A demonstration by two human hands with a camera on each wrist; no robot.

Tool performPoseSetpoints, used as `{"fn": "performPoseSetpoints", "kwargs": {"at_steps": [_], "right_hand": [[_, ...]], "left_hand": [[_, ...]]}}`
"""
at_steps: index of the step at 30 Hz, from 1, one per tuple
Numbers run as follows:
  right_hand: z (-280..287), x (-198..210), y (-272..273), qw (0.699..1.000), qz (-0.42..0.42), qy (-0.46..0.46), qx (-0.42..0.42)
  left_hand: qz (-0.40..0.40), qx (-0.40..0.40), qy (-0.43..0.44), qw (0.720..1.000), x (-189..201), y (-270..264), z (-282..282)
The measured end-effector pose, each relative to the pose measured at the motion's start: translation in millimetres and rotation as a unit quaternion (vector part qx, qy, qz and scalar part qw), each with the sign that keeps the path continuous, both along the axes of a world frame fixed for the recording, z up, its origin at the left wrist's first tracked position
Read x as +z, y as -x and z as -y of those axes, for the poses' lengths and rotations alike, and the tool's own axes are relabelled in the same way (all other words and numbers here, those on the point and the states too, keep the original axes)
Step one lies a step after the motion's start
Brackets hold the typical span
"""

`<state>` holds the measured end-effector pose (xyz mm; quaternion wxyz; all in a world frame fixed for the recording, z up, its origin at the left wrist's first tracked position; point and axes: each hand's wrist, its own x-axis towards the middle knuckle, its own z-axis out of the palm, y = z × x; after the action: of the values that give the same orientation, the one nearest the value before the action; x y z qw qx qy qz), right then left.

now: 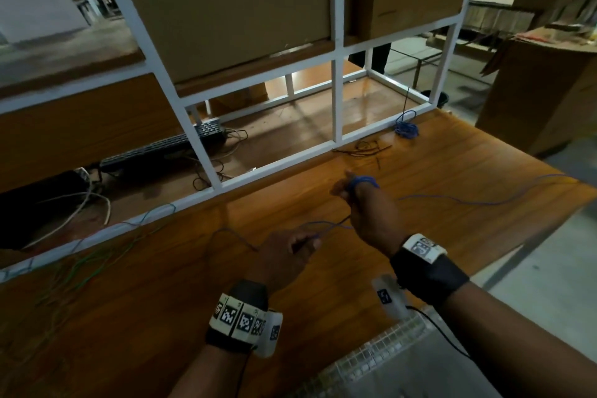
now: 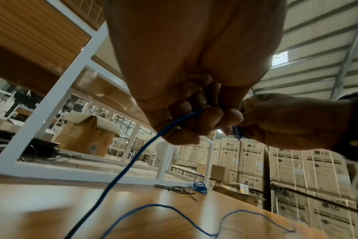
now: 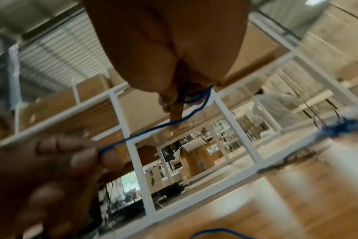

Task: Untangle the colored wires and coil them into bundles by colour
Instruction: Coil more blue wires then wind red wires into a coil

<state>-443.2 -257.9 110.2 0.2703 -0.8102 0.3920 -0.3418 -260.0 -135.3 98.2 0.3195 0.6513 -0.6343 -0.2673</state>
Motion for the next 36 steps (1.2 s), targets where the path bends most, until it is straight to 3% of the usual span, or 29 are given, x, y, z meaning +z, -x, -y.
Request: {"fn": "performPoseSetpoints", "kwargs": {"at_steps": [2,4,7,11,16,18,20,24,26,27,28,30,31,33,35,36], "right_hand": [[-3,-10,-4,0.991,-0.122,-0.013,0.056],[-5,-18,-2,0.978,-0.151,-0.045,0.135],[-10,-19,6,0.966,-0.104,-0.108,0.211],[-30,-7,6,0.942,-0.022,-0.194,0.272],[-46,15,10,0.853,-0.017,-0.323,0.409],[-50,15,8,0.807,0.038,-0.374,0.455],[-54,19,3,0.755,0.148,-0.431,0.471],[-52,44,-10,0.665,0.373,-0.485,0.427],[-41,57,-18,0.648,0.471,-0.464,0.379],[-34,61,-21,0.676,0.503,-0.424,0.332],[-27,63,-24,0.735,0.508,-0.364,0.265],[-11,59,-28,0.886,0.41,-0.199,0.089],[-3,53,-28,0.94,0.324,-0.108,0.012],[11,32,-29,0.992,0.123,0.026,-0.024],[13,9,-29,0.997,-0.051,0.028,0.041],[9,0,-27,0.991,-0.098,0.008,0.086]], "left_hand": [[0.061,0.007,0.032,0.998,3,-6,1],[0.081,0.003,0.099,0.992,7,-14,3],[0.065,-0.017,0.193,0.979,14,-28,8],[-0.012,-0.024,0.199,0.98,28,-34,15],[-0.107,-0.049,0.16,0.98,34,-30,23],[-0.169,-0.054,0.144,0.974,33,-27,26],[-0.199,-0.046,0.147,0.968,33,-25,27],[-0.235,-0.01,0.131,0.963,26,-16,24],[-0.199,0.02,0.084,0.976,14,-12,18],[-0.187,0.027,0.063,0.98,10,-9,14],[-0.175,0.033,0.055,0.982,2,-9,10],[-0.185,0.051,0.03,0.981,-5,-8,1],[-0.188,0.064,0.01,0.98,-5,-9,-3],[-0.157,0.089,-0.007,0.984,-3,-14,-8],[-0.075,0.086,0.038,0.993,2,-20,-12],[-0.035,0.079,0.069,0.994,5,-25,-13]]}}
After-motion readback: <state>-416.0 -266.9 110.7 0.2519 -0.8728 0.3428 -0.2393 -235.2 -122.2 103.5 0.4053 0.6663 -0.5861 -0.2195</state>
